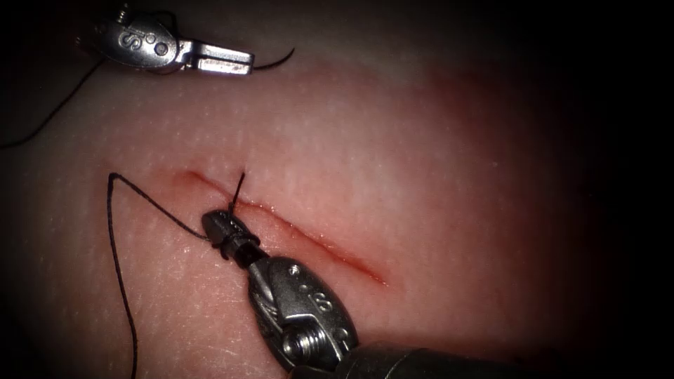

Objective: Wound Closure
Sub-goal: Pull the right gripper down and the left gripper up to tighten the suture

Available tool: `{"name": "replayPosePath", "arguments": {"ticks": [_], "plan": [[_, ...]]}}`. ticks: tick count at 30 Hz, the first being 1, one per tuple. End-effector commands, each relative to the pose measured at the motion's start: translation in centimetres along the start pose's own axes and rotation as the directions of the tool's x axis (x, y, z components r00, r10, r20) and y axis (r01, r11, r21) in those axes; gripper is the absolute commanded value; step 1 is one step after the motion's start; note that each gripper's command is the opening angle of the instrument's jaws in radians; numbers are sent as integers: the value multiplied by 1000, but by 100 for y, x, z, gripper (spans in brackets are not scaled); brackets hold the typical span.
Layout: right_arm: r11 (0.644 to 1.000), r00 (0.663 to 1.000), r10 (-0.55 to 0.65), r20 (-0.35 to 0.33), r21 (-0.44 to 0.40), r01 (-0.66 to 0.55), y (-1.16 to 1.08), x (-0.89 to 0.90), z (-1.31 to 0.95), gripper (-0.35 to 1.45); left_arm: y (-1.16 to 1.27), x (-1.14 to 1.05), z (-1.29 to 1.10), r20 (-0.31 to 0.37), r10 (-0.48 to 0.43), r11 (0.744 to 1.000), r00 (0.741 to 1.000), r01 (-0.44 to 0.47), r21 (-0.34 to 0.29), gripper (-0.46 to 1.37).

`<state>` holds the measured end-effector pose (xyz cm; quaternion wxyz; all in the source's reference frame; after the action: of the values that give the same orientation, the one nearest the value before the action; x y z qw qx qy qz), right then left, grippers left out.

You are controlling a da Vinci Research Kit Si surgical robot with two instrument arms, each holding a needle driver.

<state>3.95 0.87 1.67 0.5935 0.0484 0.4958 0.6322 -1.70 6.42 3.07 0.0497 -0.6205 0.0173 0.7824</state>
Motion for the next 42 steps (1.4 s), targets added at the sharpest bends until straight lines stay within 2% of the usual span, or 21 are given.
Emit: {"name": "replayPosePath", "arguments": {"ticks": [1,8,23,27,34,37,42], "plan": [[1000,1000,2,1,-5,-2,0,1,0,-35,1,0,-1,-2,-1,1000,1000,1,-8,-35],[1000,1000,4,2,-7,-4,0,4,-2,-35,6,-1,-13,-3,-10,1000,1000,9,-15,-35],[1000,1000,6,6,-5,-6,2,9,-5,-35,45,0,-52,-24,-27,998,999,26,-58,-31],[1000,1000,6,6,-5,-6,2,9,-5,-35,56,1,-63,-28,-34,997,999,32,-70,3],[1000,1000,6,6,-5,-6,3,10,-5,-35,70,3,-75,-30,-46,996,998,44,-82,31],[1000,1000,6,6,-5,-6,3,10,-5,-35,77,6,-79,-31,-51,995,998,48,-86,58],[1000,1000,6,6,-5,-6,4,11,-5,-35,88,11,-82,-32,-62,994,998,59,-90,78]]}}
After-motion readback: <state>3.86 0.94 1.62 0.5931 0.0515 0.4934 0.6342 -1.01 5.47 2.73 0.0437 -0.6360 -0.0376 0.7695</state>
